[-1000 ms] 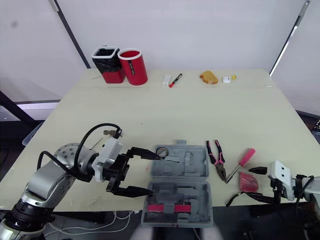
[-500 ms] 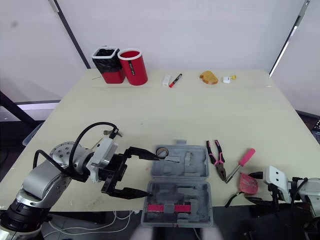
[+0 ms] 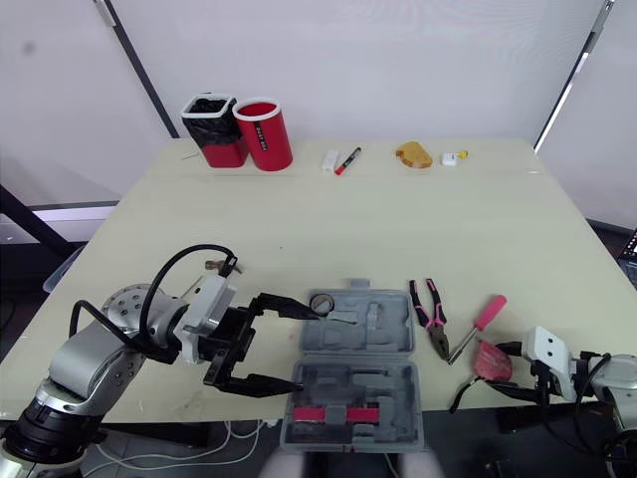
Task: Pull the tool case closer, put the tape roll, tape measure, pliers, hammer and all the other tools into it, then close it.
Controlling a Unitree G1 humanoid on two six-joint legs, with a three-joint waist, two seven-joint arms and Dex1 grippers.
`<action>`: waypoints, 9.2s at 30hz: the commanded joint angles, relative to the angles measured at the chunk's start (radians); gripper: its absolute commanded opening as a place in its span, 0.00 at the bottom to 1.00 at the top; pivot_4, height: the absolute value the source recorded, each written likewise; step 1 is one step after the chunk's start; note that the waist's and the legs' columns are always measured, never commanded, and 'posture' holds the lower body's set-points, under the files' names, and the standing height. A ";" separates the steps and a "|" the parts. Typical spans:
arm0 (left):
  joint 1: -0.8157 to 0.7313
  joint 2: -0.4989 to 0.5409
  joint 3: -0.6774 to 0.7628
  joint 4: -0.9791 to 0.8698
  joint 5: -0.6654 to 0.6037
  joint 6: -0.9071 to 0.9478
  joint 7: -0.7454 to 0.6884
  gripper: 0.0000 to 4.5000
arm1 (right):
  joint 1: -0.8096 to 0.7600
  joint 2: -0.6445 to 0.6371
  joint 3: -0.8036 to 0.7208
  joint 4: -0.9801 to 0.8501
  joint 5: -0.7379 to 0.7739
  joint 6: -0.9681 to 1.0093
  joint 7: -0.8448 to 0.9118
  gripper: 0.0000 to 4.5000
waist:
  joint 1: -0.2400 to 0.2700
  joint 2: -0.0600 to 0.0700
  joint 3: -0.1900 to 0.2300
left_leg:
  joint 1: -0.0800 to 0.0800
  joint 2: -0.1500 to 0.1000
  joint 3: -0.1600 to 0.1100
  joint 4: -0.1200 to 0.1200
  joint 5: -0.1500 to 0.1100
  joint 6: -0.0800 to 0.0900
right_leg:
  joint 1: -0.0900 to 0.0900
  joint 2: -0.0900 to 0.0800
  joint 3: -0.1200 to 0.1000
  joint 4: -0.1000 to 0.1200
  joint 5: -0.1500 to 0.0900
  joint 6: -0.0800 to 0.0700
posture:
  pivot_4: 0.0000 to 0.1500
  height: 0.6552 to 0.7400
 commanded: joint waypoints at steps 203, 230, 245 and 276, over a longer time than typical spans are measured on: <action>0.173 0.016 0.149 0.079 0.080 -0.182 0.085 1.00 | 0.284 0.456 0.050 -0.837 -0.047 0.717 -0.933 0.98 | -0.001 -0.003 -0.005 | -0.006 0.001 0.001 -0.003 -0.001 -0.001 | -0.008 -0.002 0.000 -0.002 -0.002 -0.002 | 1.00 1.00; 0.164 0.003 0.165 0.089 0.053 -0.185 0.041 1.00 | 0.280 0.397 -0.016 -0.972 -0.037 0.719 -0.908 0.21 | 0.001 -0.002 -0.004 | -0.006 0.001 0.001 -0.003 -0.001 -0.001 | -0.007 -0.001 -0.001 -0.001 -0.002 -0.002 | 1.00 1.00; 0.165 0.036 0.226 0.159 0.014 -0.182 -0.019 1.00 | 0.160 0.090 -0.002 -1.054 0.107 0.795 -0.529 0.21 | -0.002 -0.001 -0.004 | -0.005 0.001 0.000 -0.002 -0.001 -0.001 | -0.007 0.000 -0.001 0.000 -0.001 0.000 | 1.00 1.00; 0.155 0.116 0.319 0.418 0.030 -0.247 -0.174 1.00 | -0.522 0.140 0.643 -0.826 -0.238 0.932 -0.262 0.21 | 0.000 -0.002 -0.003 | -0.009 0.001 0.000 -0.001 -0.001 -0.001 | -0.010 -0.001 -0.003 0.001 -0.001 0.000 | 1.00 1.00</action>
